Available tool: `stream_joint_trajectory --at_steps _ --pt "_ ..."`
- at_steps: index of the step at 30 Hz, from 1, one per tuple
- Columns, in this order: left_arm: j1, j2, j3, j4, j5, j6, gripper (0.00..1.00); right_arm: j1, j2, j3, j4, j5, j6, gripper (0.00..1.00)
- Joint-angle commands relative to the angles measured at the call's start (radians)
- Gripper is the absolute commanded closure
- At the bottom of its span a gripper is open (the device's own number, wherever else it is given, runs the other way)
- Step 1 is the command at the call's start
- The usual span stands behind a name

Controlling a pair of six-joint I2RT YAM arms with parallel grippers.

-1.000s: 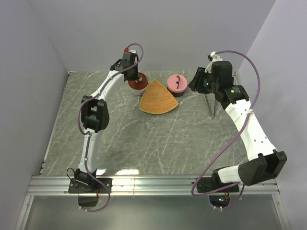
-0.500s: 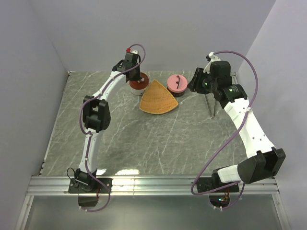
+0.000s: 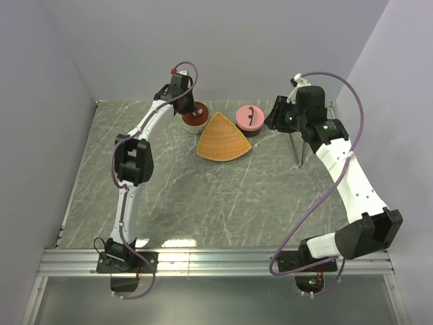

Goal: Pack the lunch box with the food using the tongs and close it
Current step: Put the lid back on the lunch box

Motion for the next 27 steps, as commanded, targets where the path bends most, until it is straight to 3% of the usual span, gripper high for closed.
stream_joint_trajectory --at_steps 1,14,20,23,24,25,26,27 --pt "0.022 -0.009 -0.023 0.035 0.026 -0.023 0.96 -0.005 0.002 0.047 0.008 0.003 -0.008 0.53" --pt "0.044 -0.096 -0.199 0.165 0.103 -0.069 0.97 -0.005 0.008 0.044 0.01 0.017 -0.003 0.54" --pt "0.044 -0.15 -0.268 0.217 0.103 -0.068 0.87 -0.005 0.025 0.051 0.013 0.009 0.001 0.54" --pt "0.044 -0.173 -0.291 0.223 0.097 -0.063 0.59 -0.005 0.031 0.049 0.018 0.006 0.002 0.54" --pt "0.044 -0.18 -0.299 0.229 0.094 -0.063 0.39 -0.004 0.034 0.049 0.018 0.005 0.002 0.54" --pt "0.044 -0.19 -0.306 0.239 0.092 -0.06 0.32 -0.004 0.033 0.047 0.018 0.005 0.002 0.54" --pt "0.044 -0.205 -0.319 0.243 0.09 -0.052 0.16 -0.004 0.036 0.046 0.021 0.005 0.0 0.54" --pt "0.044 -0.214 -0.323 0.249 0.09 -0.048 0.1 -0.004 0.036 0.044 0.022 0.003 0.0 0.54"
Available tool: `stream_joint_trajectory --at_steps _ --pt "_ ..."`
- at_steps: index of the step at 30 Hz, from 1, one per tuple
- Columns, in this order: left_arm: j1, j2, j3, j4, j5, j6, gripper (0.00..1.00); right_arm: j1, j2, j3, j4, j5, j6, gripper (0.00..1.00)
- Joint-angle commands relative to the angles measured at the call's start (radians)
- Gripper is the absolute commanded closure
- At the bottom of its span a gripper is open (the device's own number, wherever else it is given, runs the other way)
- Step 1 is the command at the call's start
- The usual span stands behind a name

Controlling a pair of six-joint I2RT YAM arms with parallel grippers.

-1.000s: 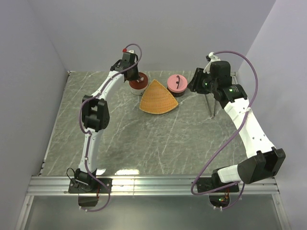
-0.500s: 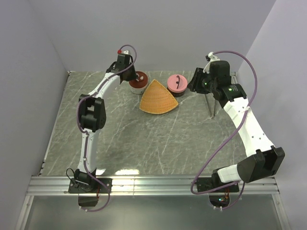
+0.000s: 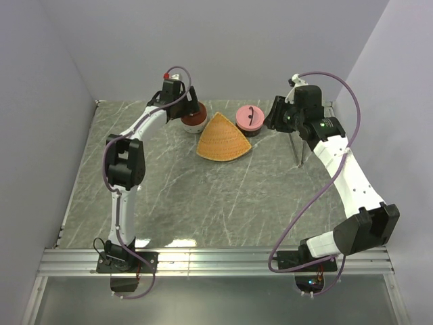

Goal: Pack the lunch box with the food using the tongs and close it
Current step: Put the lid back on the lunch box

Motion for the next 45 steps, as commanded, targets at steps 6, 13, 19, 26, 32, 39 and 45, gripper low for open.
stream_joint_trajectory --at_steps 6,13,19,26,32,39,45 --pt "0.0 -0.168 -0.062 0.041 -0.016 0.033 0.01 -0.004 0.011 0.039 0.036 -0.014 -0.005 0.54" --pt "0.0 -0.323 -0.128 0.046 -0.053 0.05 0.01 -0.004 -0.006 0.02 0.049 -0.025 -0.008 0.54" --pt "0.02 -0.637 -0.386 0.098 -0.122 0.064 0.01 -0.013 -0.055 -0.036 0.062 0.012 -0.051 0.53" --pt "0.161 -0.982 -0.77 0.067 -0.185 0.017 0.0 -0.105 -0.141 -0.145 0.094 0.01 -0.068 0.53" --pt "0.236 -1.157 -0.886 0.012 -0.166 0.039 0.01 -0.172 -0.194 -0.165 0.091 0.018 -0.1 0.52" --pt "0.236 -1.22 -0.875 -0.023 -0.171 0.043 0.01 -0.183 -0.228 -0.175 0.091 0.01 -0.099 0.52" --pt "0.236 -1.202 -0.854 -0.039 -0.183 0.056 0.0 -0.183 -0.26 -0.194 0.092 0.018 -0.09 0.52"
